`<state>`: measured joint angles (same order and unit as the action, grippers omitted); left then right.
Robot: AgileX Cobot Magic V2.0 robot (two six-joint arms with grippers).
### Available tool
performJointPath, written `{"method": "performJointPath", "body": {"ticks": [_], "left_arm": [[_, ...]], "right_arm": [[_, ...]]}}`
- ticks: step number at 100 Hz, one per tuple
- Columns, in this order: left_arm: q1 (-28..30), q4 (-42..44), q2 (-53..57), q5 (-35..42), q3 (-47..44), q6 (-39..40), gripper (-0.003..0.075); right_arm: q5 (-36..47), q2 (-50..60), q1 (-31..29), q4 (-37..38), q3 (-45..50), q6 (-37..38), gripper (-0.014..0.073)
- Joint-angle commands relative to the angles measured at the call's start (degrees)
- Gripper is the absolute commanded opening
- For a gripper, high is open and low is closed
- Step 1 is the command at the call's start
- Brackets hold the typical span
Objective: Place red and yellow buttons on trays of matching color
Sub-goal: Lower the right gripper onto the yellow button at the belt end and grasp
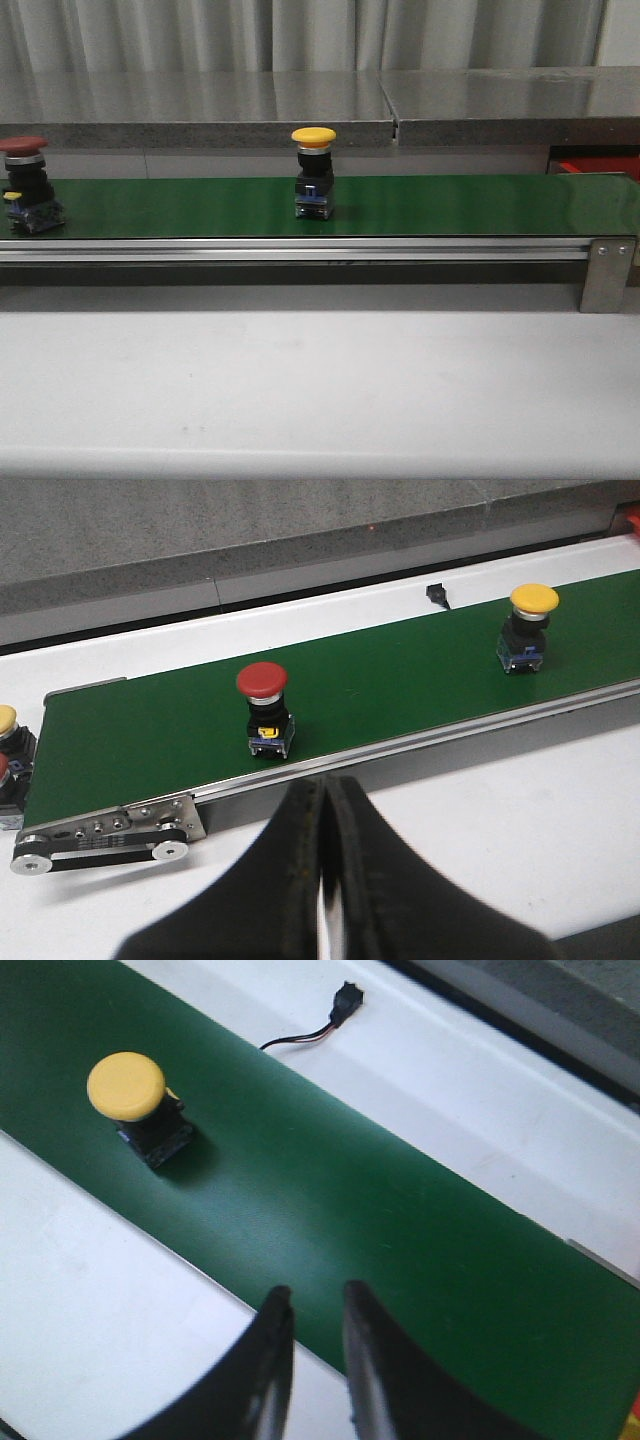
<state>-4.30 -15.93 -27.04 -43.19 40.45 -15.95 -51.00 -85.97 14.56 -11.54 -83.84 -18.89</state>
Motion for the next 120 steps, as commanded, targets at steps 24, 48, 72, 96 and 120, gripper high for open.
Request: {"method": "performJointPath", "body": {"ticks": [24, 48, 72, 96, 120], "left_arm": [[-0.43, -1.24, -0.19, 3.49, 1.48, 0.69, -0.002], [-0.43, -1.24, -0.19, 3.49, 1.48, 0.69, -0.002], [-0.43, -1.24, -0.19, 3.49, 1.48, 0.69, -0.002], [-0.43, -1.24, -0.19, 3.6, 1.48, 0.69, -0.002], [-0.43, -1.24, -0.19, 3.74, 1.48, 0.69, -0.002]], "right_arm": [[-0.45, -9.03, 5.26, -0.3, -9.55, -0.31, 0.0612], [-7.22, -16.49, 7.95, 0.05, -16.22, -0.42, 0.0612], [-8.17, -22.27, 8.09, 0.71, -20.76, -0.42, 0.0612], [-6.44, -24.43, 8.09, 3.07, -21.11, -0.42, 0.061], [-7.37, -24.66, 7.92, 3.33, -21.11, -0.42, 0.0318]]}}
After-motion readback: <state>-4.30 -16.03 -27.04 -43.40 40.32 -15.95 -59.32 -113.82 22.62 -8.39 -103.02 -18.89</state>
